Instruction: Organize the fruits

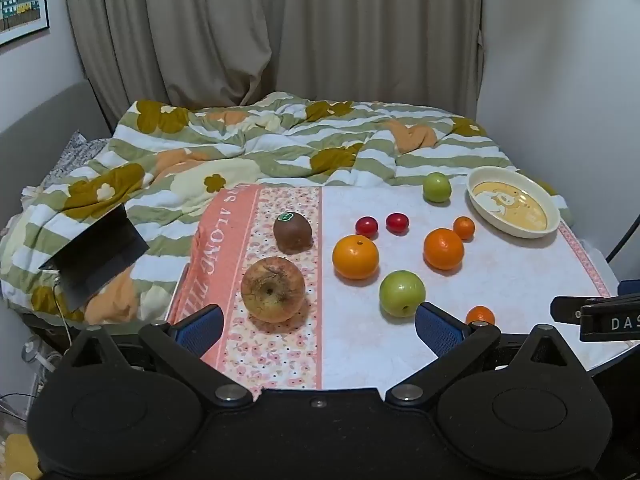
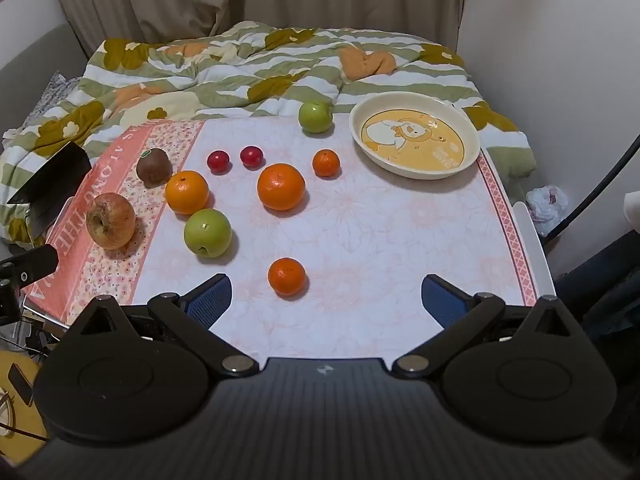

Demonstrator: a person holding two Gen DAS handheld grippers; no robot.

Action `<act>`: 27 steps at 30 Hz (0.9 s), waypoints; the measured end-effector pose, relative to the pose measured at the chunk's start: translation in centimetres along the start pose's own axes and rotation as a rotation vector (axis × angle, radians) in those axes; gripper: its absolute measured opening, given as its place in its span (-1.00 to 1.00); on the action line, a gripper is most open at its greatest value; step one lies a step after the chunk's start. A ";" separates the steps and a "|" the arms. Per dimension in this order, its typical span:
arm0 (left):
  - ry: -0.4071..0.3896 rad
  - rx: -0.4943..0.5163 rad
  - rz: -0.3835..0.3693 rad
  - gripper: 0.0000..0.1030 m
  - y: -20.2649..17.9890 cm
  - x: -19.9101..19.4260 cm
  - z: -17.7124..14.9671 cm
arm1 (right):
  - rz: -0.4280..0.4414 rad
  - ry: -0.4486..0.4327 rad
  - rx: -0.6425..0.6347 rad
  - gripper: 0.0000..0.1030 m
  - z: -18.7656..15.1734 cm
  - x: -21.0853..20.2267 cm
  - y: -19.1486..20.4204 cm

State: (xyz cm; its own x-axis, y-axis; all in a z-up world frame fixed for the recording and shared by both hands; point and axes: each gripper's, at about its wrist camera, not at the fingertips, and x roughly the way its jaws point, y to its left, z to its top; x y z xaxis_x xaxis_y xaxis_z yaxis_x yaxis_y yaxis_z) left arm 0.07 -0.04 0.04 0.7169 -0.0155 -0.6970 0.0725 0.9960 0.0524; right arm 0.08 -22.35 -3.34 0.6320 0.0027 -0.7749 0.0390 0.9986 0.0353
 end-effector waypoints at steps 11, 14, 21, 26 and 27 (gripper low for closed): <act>-0.009 -0.016 -0.008 1.00 0.7 0.0 0.5 | -0.003 -0.001 -0.002 1.00 0.2 0.0 0.3; -0.006 -0.017 -0.005 1.00 0.9 0.0 0.7 | -0.004 -0.002 -0.003 1.00 0.2 0.0 0.4; -0.011 -0.014 0.002 1.00 0.7 0.1 0.2 | -0.003 -0.001 -0.004 1.00 0.1 0.0 0.0; -0.010 -0.012 0.011 1.00 0.7 0.2 0.1 | 0.001 0.001 -0.007 1.00 0.3 -0.1 0.3; -0.010 -0.013 0.012 1.00 0.8 0.2 0.1 | 0.004 0.001 -0.007 1.00 0.2 0.1 0.6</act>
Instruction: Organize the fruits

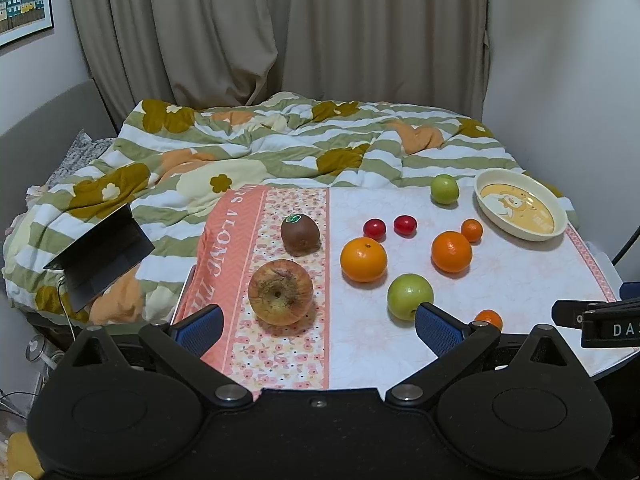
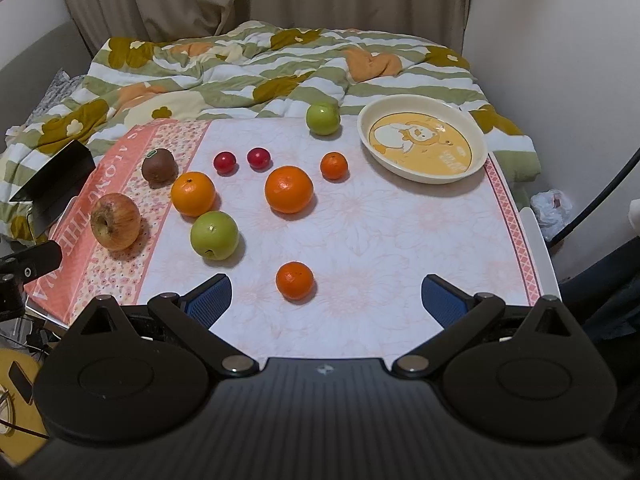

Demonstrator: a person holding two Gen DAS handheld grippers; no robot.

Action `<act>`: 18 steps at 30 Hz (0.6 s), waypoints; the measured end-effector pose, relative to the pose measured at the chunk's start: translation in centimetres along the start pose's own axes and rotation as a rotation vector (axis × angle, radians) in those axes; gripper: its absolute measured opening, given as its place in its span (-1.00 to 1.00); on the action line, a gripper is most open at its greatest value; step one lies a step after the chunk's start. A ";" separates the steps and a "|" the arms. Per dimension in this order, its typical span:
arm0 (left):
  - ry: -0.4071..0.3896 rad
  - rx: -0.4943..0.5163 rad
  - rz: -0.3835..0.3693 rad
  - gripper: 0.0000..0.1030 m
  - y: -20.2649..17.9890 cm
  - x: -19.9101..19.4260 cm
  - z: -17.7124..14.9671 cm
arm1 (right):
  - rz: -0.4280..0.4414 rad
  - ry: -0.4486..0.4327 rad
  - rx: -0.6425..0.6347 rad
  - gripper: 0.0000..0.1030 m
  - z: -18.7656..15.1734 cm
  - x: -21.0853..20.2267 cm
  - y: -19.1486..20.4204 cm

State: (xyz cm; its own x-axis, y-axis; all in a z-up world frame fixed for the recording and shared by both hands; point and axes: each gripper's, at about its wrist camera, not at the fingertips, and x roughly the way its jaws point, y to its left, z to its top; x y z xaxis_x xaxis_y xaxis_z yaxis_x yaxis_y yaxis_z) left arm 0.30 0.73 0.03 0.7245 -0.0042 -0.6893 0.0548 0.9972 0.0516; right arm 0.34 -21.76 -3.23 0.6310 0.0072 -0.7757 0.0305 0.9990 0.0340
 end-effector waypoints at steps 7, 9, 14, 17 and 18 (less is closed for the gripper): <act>0.003 0.000 0.010 1.00 0.0 0.0 0.1 | 0.003 0.003 0.000 1.00 0.0 0.2 0.3; 0.002 0.000 0.012 1.00 0.0 0.0 0.1 | 0.005 0.001 0.000 1.00 -0.2 0.1 0.0; 0.003 0.000 0.013 1.00 0.0 0.1 0.1 | 0.005 0.003 0.001 1.00 -0.2 0.1 0.1; 0.002 0.000 0.012 1.00 0.0 0.1 0.1 | 0.005 0.004 0.002 1.00 -0.2 0.1 0.2; 0.003 0.000 0.012 1.00 0.1 0.1 0.1 | 0.004 0.003 0.001 1.00 -0.2 0.1 0.1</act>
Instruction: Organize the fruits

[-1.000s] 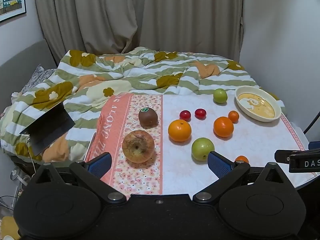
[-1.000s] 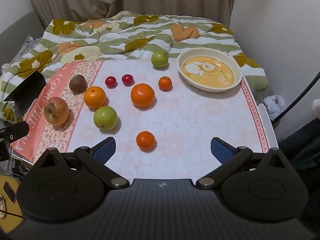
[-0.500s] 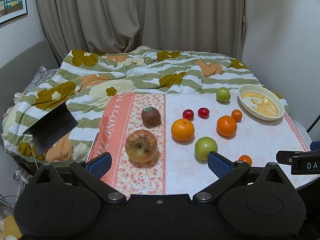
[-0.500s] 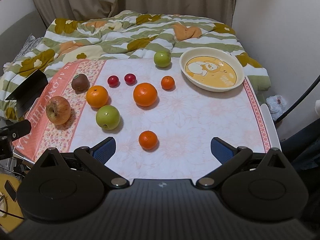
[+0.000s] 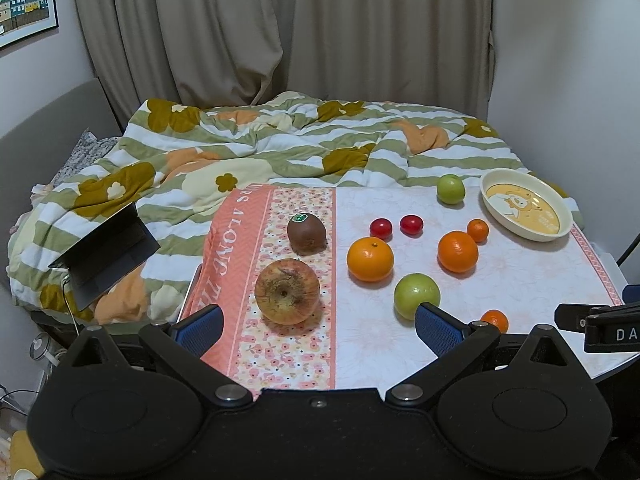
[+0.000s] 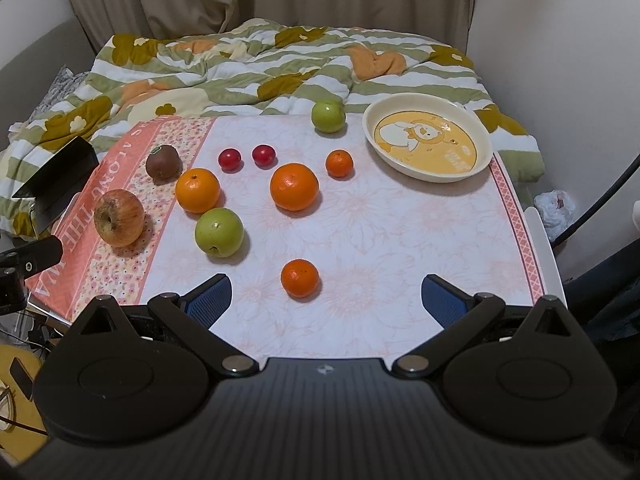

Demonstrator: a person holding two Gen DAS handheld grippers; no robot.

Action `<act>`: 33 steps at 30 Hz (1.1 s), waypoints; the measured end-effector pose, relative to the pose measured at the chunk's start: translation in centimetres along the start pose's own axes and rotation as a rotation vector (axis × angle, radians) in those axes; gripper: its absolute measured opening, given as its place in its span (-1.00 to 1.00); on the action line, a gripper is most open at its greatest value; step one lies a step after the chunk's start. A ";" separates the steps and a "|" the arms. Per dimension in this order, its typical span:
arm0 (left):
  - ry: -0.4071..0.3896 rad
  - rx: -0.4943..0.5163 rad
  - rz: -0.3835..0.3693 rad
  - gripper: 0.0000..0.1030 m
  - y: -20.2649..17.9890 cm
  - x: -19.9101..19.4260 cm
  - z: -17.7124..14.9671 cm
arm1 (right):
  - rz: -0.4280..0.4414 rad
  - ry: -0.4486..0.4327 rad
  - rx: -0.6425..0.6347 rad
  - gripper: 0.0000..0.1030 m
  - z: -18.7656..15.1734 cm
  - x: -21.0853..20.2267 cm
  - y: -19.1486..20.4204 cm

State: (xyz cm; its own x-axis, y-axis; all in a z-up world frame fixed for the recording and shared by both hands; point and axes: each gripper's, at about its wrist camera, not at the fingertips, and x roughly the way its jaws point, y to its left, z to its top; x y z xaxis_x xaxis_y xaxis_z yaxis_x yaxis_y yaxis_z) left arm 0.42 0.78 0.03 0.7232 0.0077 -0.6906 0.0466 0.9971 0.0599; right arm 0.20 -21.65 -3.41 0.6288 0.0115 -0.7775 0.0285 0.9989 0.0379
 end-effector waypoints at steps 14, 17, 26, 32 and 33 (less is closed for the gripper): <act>-0.002 -0.003 0.004 1.00 0.4 0.1 0.0 | 0.003 -0.003 -0.001 1.00 -0.2 0.1 0.3; -0.001 -0.003 0.004 1.00 0.4 0.1 0.0 | 0.003 -0.002 -0.003 1.00 -0.2 0.1 0.4; 0.000 -0.002 0.003 1.00 0.4 0.1 0.0 | 0.004 -0.002 -0.003 1.00 -0.1 0.2 0.5; 0.000 -0.003 0.004 1.00 0.4 0.1 0.0 | 0.002 0.000 -0.002 1.00 -0.1 0.2 0.5; 0.000 -0.003 0.003 1.00 0.4 0.2 0.0 | 0.004 0.000 -0.001 1.00 0.0 0.1 0.4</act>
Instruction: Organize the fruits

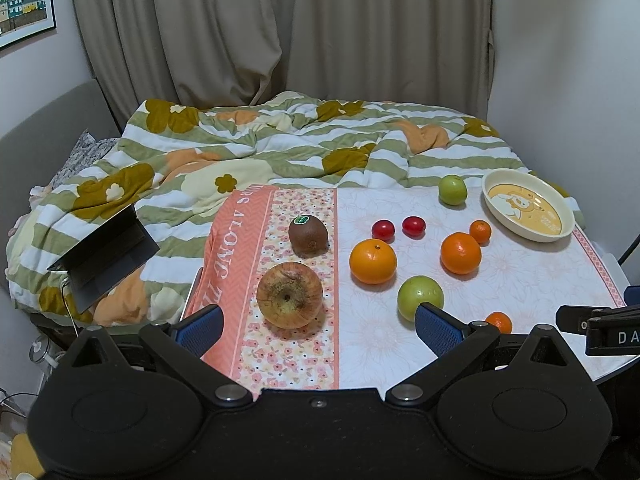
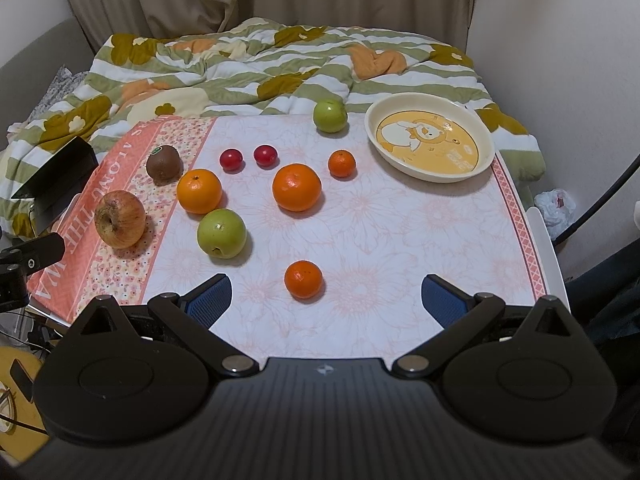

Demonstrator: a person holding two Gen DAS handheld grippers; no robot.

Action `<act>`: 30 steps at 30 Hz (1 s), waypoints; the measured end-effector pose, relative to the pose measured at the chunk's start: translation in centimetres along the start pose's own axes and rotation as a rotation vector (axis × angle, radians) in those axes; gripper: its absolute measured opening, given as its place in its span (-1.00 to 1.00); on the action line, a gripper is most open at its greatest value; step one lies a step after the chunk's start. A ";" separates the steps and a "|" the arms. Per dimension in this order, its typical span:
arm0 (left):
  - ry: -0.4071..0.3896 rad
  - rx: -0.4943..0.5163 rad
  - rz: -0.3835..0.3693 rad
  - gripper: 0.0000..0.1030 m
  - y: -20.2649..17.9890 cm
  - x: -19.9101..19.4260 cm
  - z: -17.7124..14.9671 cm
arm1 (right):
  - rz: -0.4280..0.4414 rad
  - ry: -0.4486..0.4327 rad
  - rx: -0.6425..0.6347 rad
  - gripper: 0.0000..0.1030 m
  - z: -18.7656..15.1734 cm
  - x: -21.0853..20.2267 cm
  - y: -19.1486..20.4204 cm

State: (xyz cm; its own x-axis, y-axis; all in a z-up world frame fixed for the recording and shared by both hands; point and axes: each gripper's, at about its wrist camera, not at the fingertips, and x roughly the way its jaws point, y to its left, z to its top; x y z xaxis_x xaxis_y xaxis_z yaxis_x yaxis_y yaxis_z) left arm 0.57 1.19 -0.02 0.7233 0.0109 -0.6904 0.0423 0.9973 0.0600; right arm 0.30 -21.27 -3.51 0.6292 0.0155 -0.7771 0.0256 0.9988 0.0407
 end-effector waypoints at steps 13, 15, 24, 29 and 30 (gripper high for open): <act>0.001 0.007 -0.003 1.00 -0.1 0.2 0.3 | -0.003 0.000 0.001 1.00 0.0 0.0 0.1; 0.001 0.007 -0.004 1.00 -0.1 0.2 0.3 | -0.002 0.001 0.002 1.00 0.0 0.0 0.1; 0.006 0.014 -0.019 1.00 0.4 0.5 0.5 | 0.006 -0.002 0.019 1.00 0.0 0.1 0.3; 0.000 0.049 -0.015 1.00 1.7 1.1 0.6 | 0.023 0.007 0.047 1.00 0.2 0.4 0.9; -0.004 0.057 -0.015 1.00 2.1 1.4 0.6 | 0.026 0.012 0.051 1.00 0.3 0.6 1.2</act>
State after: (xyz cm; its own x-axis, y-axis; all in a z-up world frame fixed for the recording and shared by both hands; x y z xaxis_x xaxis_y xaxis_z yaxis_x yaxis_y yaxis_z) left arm 2.07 3.29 -0.43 0.7251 -0.0043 -0.6886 0.0922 0.9916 0.0908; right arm 0.96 -20.06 -3.69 0.6211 0.0427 -0.7826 0.0485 0.9945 0.0928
